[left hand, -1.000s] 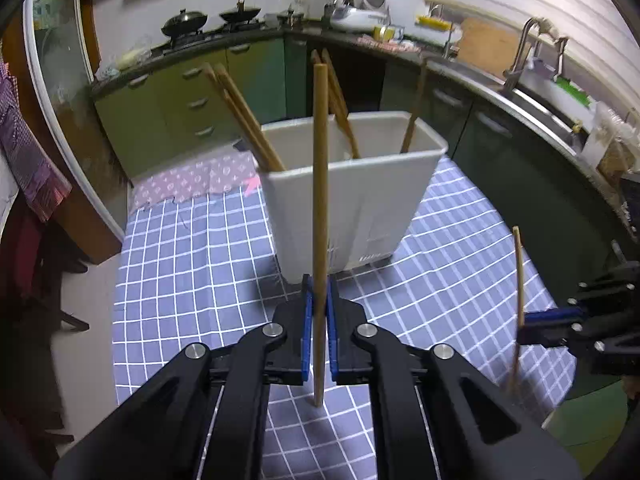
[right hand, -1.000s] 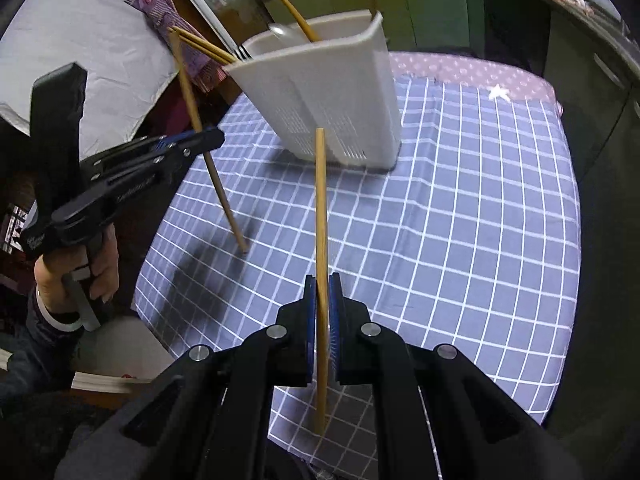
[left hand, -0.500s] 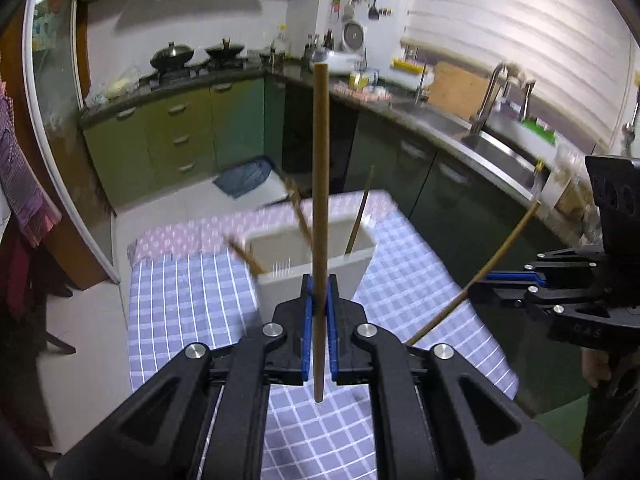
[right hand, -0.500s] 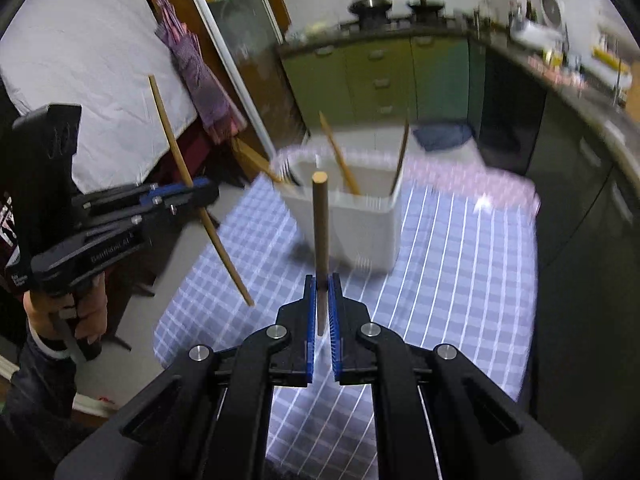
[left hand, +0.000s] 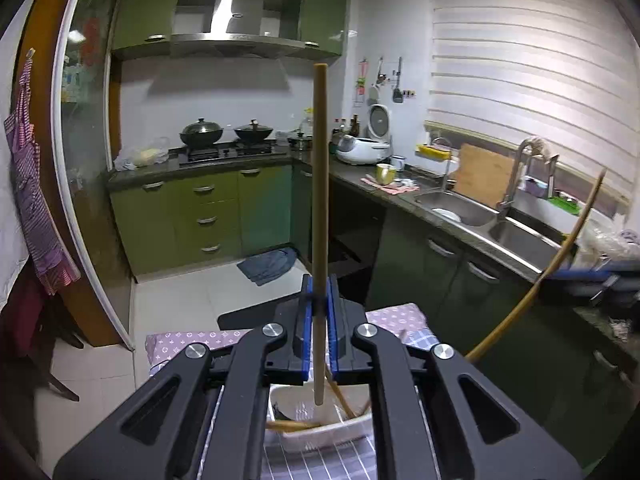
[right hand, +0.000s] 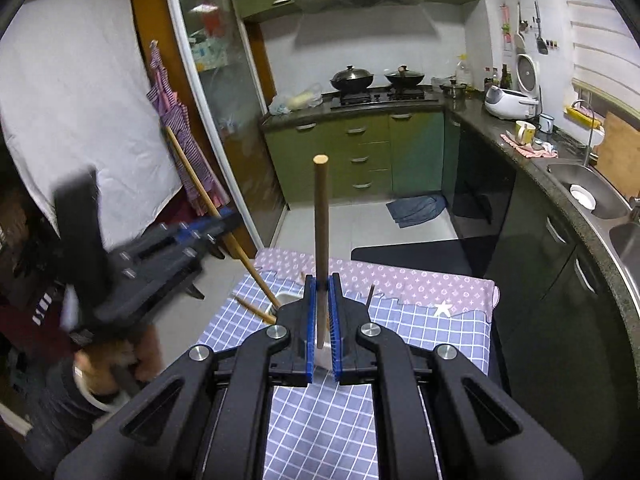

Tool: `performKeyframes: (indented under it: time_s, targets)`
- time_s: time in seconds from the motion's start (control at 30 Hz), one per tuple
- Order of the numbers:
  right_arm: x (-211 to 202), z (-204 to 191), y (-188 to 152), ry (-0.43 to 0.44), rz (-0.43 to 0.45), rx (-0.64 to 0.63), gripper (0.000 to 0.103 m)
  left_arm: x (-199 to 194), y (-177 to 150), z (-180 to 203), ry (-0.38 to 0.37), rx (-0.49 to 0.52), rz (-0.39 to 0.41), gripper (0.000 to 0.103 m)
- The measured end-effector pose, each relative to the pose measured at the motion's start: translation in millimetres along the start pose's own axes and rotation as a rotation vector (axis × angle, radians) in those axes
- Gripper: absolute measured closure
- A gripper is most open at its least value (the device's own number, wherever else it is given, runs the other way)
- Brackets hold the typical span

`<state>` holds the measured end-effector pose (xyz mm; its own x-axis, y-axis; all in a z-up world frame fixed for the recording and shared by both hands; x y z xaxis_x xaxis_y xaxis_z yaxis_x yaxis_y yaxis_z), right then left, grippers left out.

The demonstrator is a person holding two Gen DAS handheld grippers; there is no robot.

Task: Organize utensils
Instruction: 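Carry both held chopsticks upright over the white holder, then open the left tool to drop its chopstick into the holder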

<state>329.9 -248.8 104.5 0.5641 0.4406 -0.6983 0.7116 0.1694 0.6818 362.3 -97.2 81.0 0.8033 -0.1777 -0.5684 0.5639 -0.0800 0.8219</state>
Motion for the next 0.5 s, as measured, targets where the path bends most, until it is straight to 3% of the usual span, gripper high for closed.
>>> performKeyframes:
  time_s: [0.33,0.43,0.5]
  targets:
    - [40,14,16,0.003,-0.040,0.017,0.096,60,-43,-6,0.027,-0.006,-0.119,0.095]
    - [52,17,17,-0.003,-0.051,0.029,0.096,62,-52,-6,0.033,0.001,-0.116,0.072]
    - [58,19,20,-0.010,-0.053,0.031,0.096,56,-56,-5,0.046,0.011,-0.093,0.069]
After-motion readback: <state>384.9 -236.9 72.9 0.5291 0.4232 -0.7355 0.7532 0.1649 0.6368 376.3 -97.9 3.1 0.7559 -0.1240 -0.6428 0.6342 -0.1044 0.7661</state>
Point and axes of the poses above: each gripper's, at about its wrist camera, not at the fingertips, and x roughly the way its jaws point, z to its right, y to its top, the point moved 1 cm from there along x, roughly the way its jaws point, and after that the axes turned 9 degrees about -z, right-handed, at the moved point
